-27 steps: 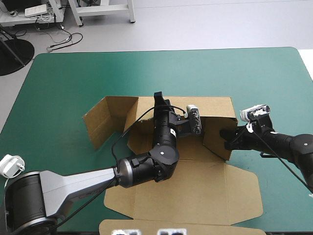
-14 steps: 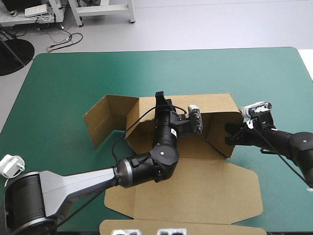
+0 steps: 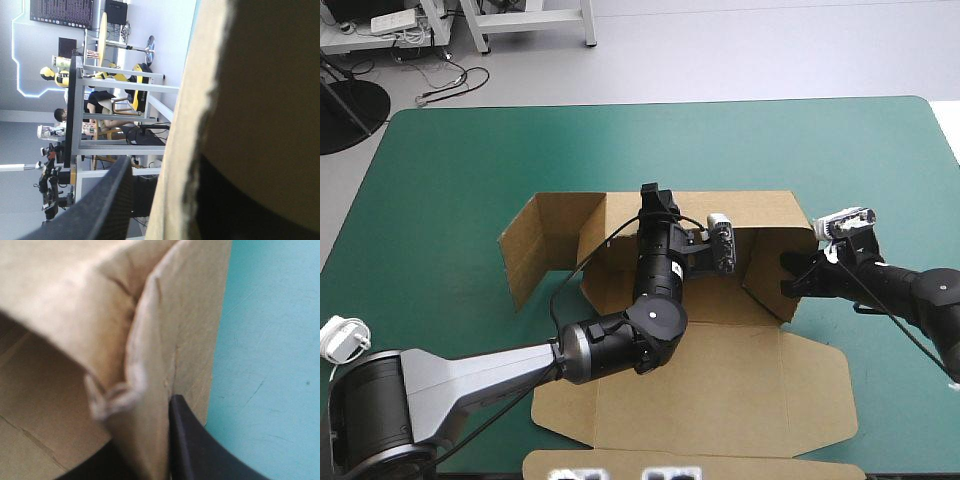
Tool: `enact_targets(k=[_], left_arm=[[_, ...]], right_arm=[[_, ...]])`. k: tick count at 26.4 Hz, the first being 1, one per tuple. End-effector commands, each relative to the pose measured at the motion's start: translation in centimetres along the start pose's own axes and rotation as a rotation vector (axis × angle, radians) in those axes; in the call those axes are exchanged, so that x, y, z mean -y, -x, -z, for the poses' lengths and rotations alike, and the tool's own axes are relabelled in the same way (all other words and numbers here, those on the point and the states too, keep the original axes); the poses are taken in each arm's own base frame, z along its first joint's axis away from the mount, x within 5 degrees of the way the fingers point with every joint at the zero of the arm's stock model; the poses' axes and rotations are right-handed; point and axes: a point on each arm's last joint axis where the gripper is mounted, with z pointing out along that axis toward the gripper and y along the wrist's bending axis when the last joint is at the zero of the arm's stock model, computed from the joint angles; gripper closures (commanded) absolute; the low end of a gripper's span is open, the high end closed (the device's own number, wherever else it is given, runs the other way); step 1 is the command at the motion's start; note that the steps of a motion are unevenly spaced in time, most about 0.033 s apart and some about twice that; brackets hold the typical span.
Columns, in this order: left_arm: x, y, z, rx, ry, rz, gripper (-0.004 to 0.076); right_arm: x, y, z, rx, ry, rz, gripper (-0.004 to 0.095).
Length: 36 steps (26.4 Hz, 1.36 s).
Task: Fold the box
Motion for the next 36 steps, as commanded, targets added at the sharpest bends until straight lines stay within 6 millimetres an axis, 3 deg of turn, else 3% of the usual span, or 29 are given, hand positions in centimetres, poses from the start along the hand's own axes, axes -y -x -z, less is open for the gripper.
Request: enact_targets(k=[1,8,15,20,22,25,27,28,29,30,31,32,33,36], left_arm=[[-2.7,0.2,1.2,0.044,0.091,0.034,0.0371],[-1.9,1.7,2.6,0.128,0.057,0.034,0.0400],[-0.8,4.4,6.8,0.231,0.075,-0.011,0.0472],[-1.8,5.6,10.7,0.320,0.171,-0.021,0.0517],[-3.4,5.9,12.4,0.353,0.201,0.028,0.0577],[-7.0,5.7,13.9,0.397,0.201,0.153,0.0734],[-9.9,5.1,14.1,0.413,0.192,0.254,0.0724],[-13.1,4.0,13.9,0.436,0.164,0.373,0.0724],[-14.7,3.3,13.5,0.440,0.165,0.427,0.0724],[-17.7,1.6,12.6,0.445,0.169,0.525,0.0724],[-18.8,0.8,12.2,0.438,0.170,0.564,0.0724],[-21.4,-1.4,11.0,0.403,0.184,0.653,0.0724],[-22.3,-2.3,10.5,0.385,0.186,0.684,0.0724],[-26.8,-9.5,7.8,0.199,0.190,0.860,0.0724]], right_arm=[[-0.9,0.1,0.2,-0.028,0.087,0.013,0.0908],[-0.9,0.1,0.2,-0.028,0.087,0.010,0.0908],[-0.9,0.1,0.2,-0.029,0.086,-0.005,0.0908],[-0.9,0.1,0.2,-0.029,0.086,-0.013,0.0908],[-0.8,0.1,0.2,-0.027,0.085,-0.019,0.0908],[-0.8,0.2,0.2,-0.023,0.079,-0.025,0.0908],[-0.8,0.2,0.2,-0.023,0.078,-0.035,0.0908],[-0.8,0.2,0.2,-0.023,0.077,-0.037,0.0908],[-0.8,0.2,0.2,-0.022,0.075,-0.043,0.0908],[-0.7,0.2,0.2,-0.022,0.075,-0.047,0.0908],[-0.7,0.2,0.2,-0.022,0.073,-0.054,0.0908],[-0.7,0.2,0.2,-0.023,0.073,-0.066,0.0908],[-0.7,0.2,0.2,-0.022,0.071,-0.071,0.0908],[-0.7,0.2,0.2,-0.020,0.067,-0.080,0.0908]])
